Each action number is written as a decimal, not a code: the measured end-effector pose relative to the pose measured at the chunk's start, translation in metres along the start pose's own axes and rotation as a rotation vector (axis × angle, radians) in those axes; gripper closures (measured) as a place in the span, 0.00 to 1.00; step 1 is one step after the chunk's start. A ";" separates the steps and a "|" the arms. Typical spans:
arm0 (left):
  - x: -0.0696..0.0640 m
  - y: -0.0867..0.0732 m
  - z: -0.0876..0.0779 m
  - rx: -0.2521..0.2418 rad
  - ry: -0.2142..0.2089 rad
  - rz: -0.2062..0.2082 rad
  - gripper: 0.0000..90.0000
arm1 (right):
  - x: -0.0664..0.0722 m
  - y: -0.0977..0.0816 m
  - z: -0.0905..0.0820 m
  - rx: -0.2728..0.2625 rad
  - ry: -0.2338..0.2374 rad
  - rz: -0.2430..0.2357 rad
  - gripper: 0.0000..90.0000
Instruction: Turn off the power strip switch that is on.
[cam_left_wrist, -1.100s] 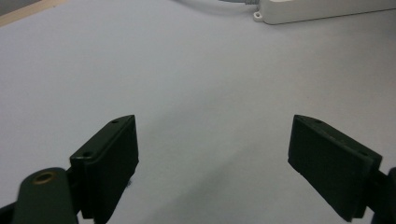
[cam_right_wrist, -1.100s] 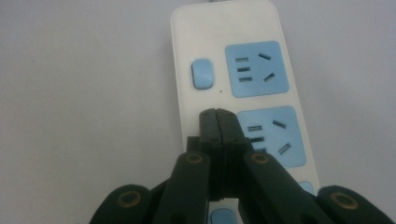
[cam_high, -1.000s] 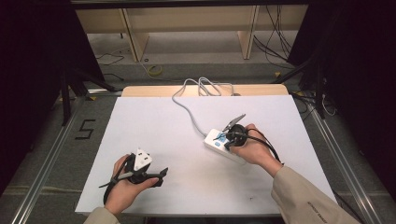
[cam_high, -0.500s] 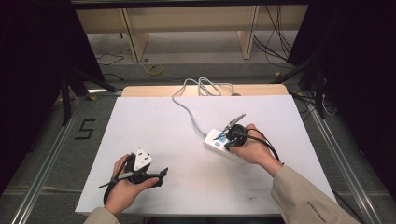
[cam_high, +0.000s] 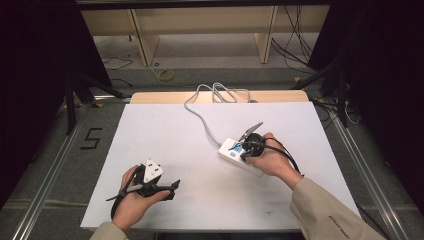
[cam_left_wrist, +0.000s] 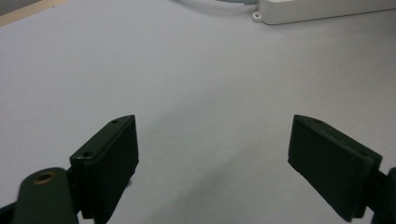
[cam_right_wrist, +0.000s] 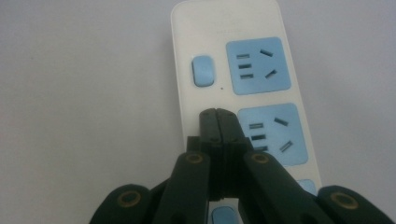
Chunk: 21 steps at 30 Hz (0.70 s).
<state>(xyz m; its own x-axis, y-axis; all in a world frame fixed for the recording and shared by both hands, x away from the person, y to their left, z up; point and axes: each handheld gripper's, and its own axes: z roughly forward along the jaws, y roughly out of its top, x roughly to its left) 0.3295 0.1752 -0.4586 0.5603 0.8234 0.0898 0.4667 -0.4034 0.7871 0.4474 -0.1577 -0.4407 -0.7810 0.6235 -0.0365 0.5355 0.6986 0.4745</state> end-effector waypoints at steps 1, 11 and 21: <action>0.000 0.000 0.000 0.001 0.000 0.000 0.18 | 0.000 0.000 0.000 0.000 -0.001 0.000 1.00; 0.000 0.000 0.000 0.003 -0.003 0.001 0.18 | -0.001 0.001 -0.001 0.003 0.009 0.010 1.00; 0.000 0.000 0.000 0.003 -0.002 0.001 0.18 | -0.002 0.000 0.000 -0.002 0.013 0.005 1.00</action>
<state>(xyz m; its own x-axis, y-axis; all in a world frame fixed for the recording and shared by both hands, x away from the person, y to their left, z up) 0.3297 0.1751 -0.4587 0.5622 0.8222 0.0892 0.4679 -0.4051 0.7855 0.4486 -0.1588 -0.4402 -0.7826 0.6220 -0.0230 0.5385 0.6952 0.4762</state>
